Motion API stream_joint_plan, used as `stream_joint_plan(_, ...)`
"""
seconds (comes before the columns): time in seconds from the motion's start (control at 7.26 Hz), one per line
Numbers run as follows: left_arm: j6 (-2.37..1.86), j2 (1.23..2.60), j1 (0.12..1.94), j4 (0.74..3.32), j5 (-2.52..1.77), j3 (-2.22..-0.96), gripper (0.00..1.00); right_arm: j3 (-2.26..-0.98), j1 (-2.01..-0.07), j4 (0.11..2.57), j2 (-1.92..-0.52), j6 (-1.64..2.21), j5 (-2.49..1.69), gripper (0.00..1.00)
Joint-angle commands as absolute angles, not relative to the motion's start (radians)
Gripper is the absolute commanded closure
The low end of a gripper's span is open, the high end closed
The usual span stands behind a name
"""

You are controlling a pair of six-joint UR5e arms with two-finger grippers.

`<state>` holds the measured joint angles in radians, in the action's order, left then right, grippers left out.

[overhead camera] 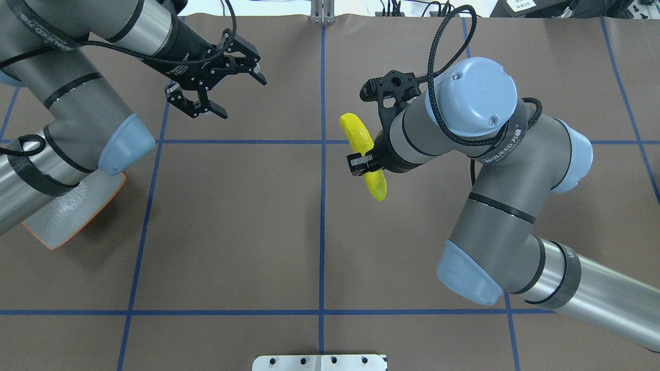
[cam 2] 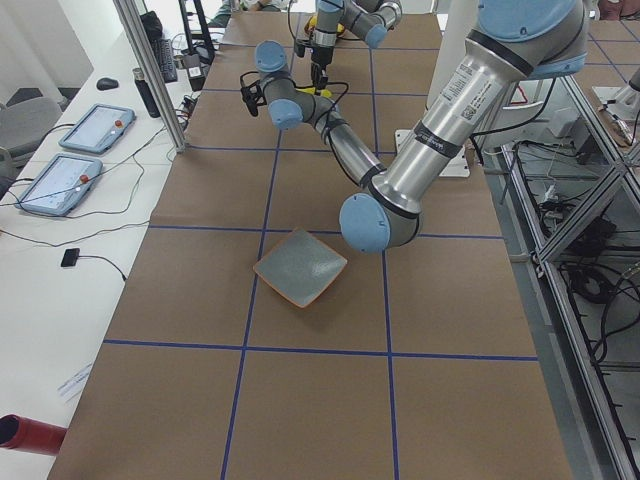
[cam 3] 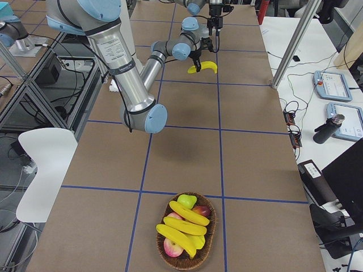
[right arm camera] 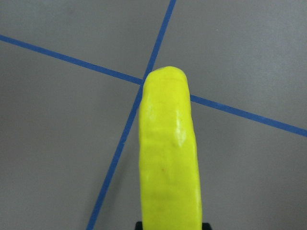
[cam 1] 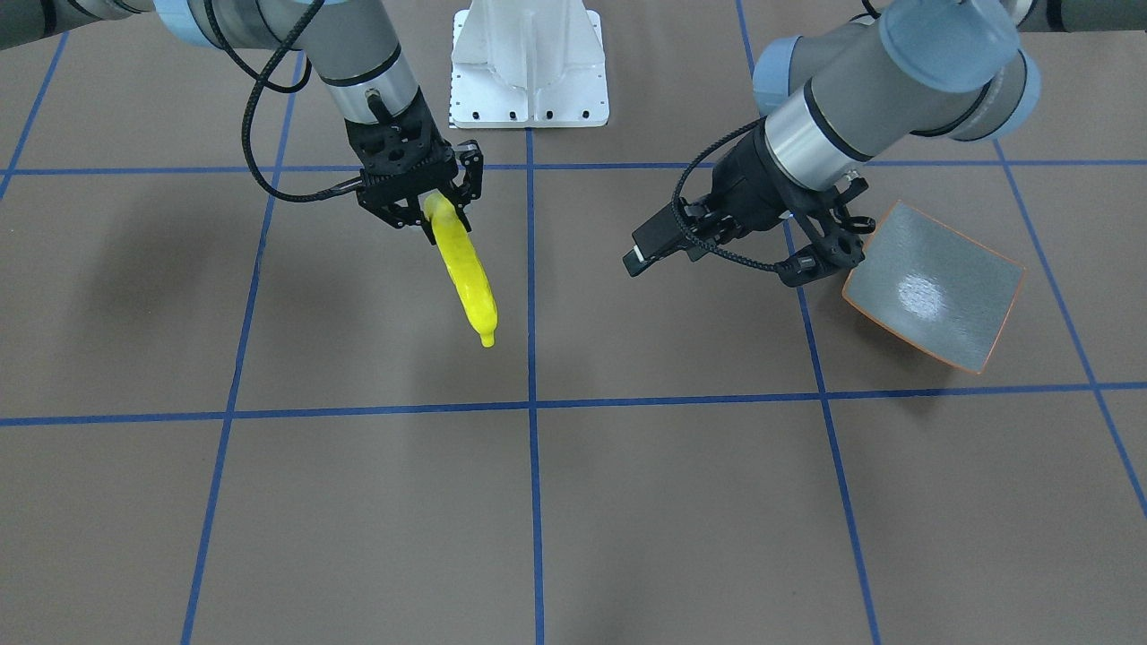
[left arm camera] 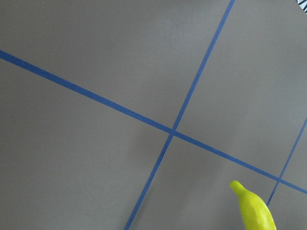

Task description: Transfer all bananas from basket to plate

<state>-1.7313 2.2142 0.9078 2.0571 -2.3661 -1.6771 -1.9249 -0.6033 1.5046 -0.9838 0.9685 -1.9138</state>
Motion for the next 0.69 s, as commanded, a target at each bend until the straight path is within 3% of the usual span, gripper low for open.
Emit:
stream_joint_plan(0.0, -1.848, 2.218, 0.867, 2.271, -2.248, -1.626, 0.0, -1.89, -0.601, 1.323, -0.983, 1.137, -1.963, 1.0)
stream_joint_plan(0.55, -1.936, 2.226, 0.819, 2.419, -2.197, -1.615, 0.0, -1.845, -0.597, 1.051, -0.982, 1.38, -1.988, 1.0)
